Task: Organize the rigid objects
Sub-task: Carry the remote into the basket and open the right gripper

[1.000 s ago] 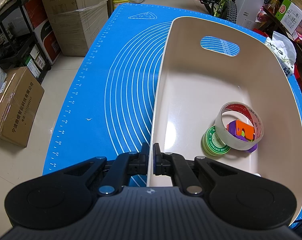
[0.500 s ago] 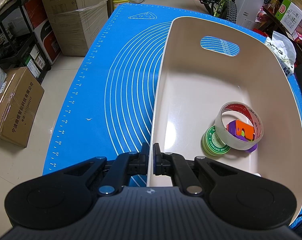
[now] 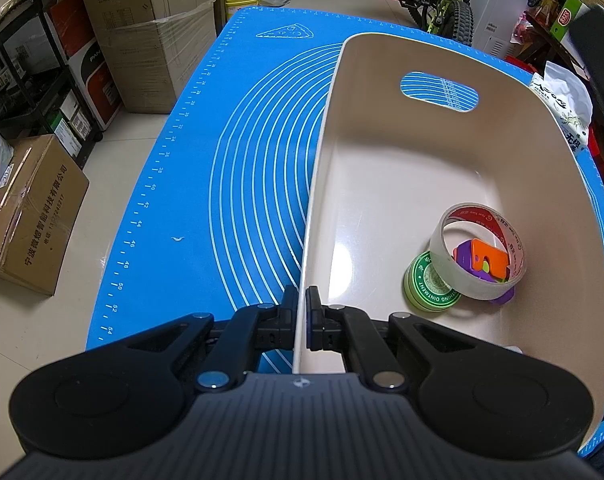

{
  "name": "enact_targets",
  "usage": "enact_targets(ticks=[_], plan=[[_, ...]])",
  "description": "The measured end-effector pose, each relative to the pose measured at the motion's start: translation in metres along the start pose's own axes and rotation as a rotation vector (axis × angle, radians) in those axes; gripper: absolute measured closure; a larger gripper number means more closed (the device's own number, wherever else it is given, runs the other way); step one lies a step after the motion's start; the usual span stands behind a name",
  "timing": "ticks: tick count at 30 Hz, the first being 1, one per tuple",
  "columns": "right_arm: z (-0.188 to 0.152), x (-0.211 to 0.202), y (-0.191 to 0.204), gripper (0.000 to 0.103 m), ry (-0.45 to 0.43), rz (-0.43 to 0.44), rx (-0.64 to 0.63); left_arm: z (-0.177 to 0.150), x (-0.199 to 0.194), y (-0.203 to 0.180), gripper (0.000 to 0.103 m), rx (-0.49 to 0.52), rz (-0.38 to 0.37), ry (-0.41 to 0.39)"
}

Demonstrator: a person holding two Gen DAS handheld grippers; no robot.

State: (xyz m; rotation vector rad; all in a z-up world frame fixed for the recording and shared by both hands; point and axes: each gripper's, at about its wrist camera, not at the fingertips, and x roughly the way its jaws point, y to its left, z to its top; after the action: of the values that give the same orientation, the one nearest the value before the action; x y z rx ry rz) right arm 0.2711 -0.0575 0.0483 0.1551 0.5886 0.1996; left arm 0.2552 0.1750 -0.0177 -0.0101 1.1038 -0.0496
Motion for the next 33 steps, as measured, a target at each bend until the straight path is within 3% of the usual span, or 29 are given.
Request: enact_targets(ticks=[13, 22, 27, 29, 33], plan=[[-0.023, 0.047, 0.07, 0.072, 0.155, 0.081, -0.176, 0.0, 0.0, 0.0, 0.098, -0.001, -0.001, 0.0], [-0.053, 0.073, 0.08, 0.072, 0.301, 0.076, -0.205, 0.0, 0.0, 0.0, 0.098, -0.001, -0.001, 0.0], [-0.054, 0.074, 0.074, 0.071, 0.31, 0.068, -0.186, 0.0, 0.0, 0.0, 0.098, 0.0, 0.0, 0.0], [-0.051, 0.069, 0.07, 0.05, 0.285, 0.09, -0.175, 0.0, 0.001, 0.0, 0.098, 0.001, 0.001, 0.0], [-0.045, 0.056, 0.065, 0.042, 0.229, 0.099, -0.186, 0.0, 0.002, -0.001, 0.098, 0.0, 0.0, 0.001]])
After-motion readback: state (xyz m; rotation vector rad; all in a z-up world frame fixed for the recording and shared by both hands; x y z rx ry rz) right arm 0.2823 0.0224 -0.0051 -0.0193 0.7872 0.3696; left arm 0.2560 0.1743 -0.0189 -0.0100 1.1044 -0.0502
